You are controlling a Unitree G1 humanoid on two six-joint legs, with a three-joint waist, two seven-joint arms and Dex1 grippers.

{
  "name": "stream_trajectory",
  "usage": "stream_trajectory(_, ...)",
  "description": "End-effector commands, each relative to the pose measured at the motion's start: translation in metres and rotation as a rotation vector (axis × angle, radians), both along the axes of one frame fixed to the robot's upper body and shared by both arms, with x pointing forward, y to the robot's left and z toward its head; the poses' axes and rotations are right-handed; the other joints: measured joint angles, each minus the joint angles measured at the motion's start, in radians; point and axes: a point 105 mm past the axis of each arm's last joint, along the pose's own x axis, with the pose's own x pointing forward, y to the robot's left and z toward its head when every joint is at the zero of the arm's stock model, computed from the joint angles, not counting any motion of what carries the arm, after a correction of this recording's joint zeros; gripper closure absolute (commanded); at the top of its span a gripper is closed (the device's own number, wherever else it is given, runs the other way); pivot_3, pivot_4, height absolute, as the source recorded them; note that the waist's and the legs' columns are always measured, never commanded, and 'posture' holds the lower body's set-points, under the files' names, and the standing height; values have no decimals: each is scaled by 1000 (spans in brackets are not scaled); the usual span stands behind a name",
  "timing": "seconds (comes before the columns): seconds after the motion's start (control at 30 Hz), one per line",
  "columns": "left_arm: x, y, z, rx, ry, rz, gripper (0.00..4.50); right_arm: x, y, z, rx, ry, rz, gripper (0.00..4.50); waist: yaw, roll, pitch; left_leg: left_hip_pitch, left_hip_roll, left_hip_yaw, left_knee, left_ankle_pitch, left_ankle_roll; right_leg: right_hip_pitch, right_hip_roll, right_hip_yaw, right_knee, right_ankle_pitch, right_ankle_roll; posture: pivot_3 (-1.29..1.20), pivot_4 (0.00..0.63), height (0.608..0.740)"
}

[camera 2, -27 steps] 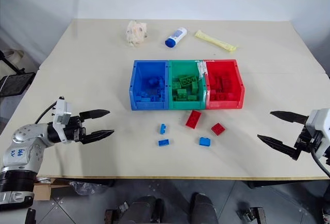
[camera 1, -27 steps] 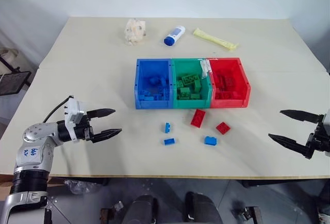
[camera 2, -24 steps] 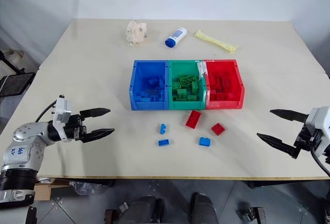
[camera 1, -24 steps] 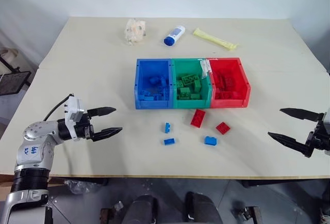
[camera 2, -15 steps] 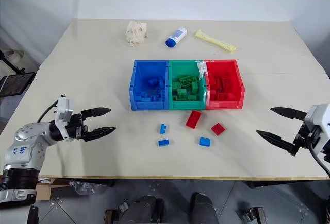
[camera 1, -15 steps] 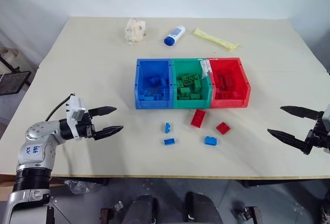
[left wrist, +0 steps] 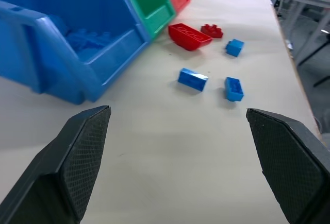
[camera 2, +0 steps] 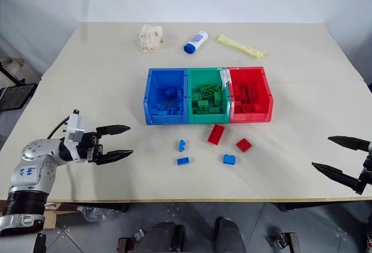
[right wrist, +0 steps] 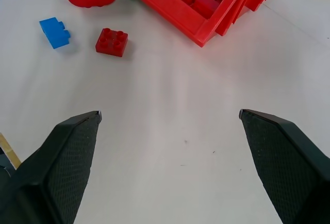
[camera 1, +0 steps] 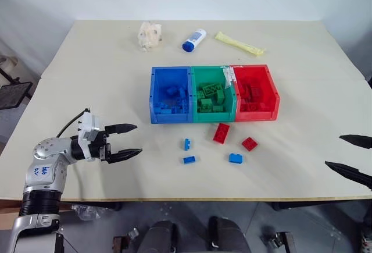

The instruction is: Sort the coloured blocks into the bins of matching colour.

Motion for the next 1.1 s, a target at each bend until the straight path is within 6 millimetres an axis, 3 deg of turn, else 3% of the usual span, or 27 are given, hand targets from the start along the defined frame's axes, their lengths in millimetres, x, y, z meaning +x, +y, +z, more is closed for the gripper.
stream_trajectory(0.03, -9, -6, 6, -6, -34, -57, 28, 4, 23, 17, -60, -19, 89, 0, 0, 0, 0, 0, 0, 0, 0, 0, 0, 0, 0, 0, 0, 0, 0, 0, 150, 740)
stream_trajectory(0.47, -34, -16, 2, 10, -9, -137, 28, 44, 105, -15, -155, 115, 263, 0, 1, 0, 0, -2, 0, -5, 2, -1, -1, 1, -3, 3, -1, 0, -1, 0, 150, 740)
stream_trajectory(0.63, -38, -18, 1, 6, -14, -156, 28, 60, 121, -36, -169, 153, 300, 0, 0, 0, 0, -2, 0, -6, 3, -1, -1, 1, -2, 2, -1, 0, -1, 0, 150, 740)
stream_trajectory(0.83, -40, -20, 1, 8, -18, -158, 28, 76, 122, -51, -180, 169, 291, 0, 1, 0, 0, -3, -1, -5, 3, 0, -1, 1, 0, 0, 0, 0, -1, 0, 150, 740)
stream_trajectory(0.97, -42, -21, 1, 0, -28, -146, 28, 94, 109, -64, -193, 167, 228, 0, -3, 0, 0, -3, -1, -4, 3, 0, -1, 0, 0, -1, 0, 0, -1, 0, 150, 740)
stream_trajectory(1.1, -44, -23, 2, -2, -30, -142, 28, 99, 107, -72, -198, 174, 241, 0, -6, -1, 0, -2, 0, -4, 3, 0, -1, 1, 1, -1, 1, 0, -1, 0, 150, 740)
